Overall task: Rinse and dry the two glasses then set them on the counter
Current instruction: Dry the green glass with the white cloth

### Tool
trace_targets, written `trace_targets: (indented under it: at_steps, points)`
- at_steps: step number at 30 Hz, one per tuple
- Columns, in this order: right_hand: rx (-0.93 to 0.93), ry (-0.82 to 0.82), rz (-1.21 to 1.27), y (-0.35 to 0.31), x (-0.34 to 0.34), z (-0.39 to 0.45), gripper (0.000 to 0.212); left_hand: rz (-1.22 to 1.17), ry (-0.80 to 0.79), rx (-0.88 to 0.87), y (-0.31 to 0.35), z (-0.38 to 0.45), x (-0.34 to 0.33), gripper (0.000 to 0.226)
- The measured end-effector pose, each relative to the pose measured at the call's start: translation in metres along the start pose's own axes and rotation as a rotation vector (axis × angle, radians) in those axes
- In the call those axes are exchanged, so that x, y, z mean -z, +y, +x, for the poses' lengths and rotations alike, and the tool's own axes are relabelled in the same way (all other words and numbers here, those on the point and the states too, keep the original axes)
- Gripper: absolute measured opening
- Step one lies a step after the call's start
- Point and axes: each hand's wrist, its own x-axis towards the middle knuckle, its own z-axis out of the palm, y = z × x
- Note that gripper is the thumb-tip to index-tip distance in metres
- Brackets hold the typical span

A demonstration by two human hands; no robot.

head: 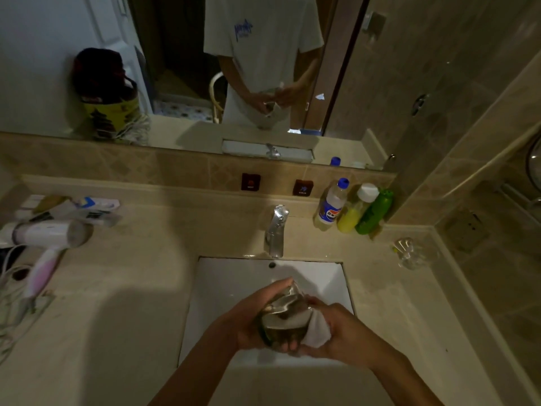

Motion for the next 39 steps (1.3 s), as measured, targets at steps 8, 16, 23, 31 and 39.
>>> trace_targets:
  at_steps: [8,16,23,31,39]
  points:
    - [-0.003,-0.128,-0.048,-0.004,0.000,0.003,0.054,0.242,-0.037,0.037,0.017,-0.006,-0.015,0.063]
    - [-0.138,-0.105,0.703,0.010,-0.013,0.008,0.045,0.773,0.206,-0.118,0.033,-0.003,-0.016,0.075]
    - [-0.115,0.321,0.383,-0.001,-0.027,0.005,0.030,0.445,0.129,-0.210,0.029,-0.011,-0.006,0.083]
    - [0.203,0.422,-0.484,0.001,-0.027,0.005,0.023,0.293,0.061,-0.254,0.019,-0.021,-0.021,0.020]
    - [-0.006,0.246,0.504,-0.002,-0.013,0.002,0.018,0.382,0.316,-0.457,0.016,-0.010,-0.034,0.023]
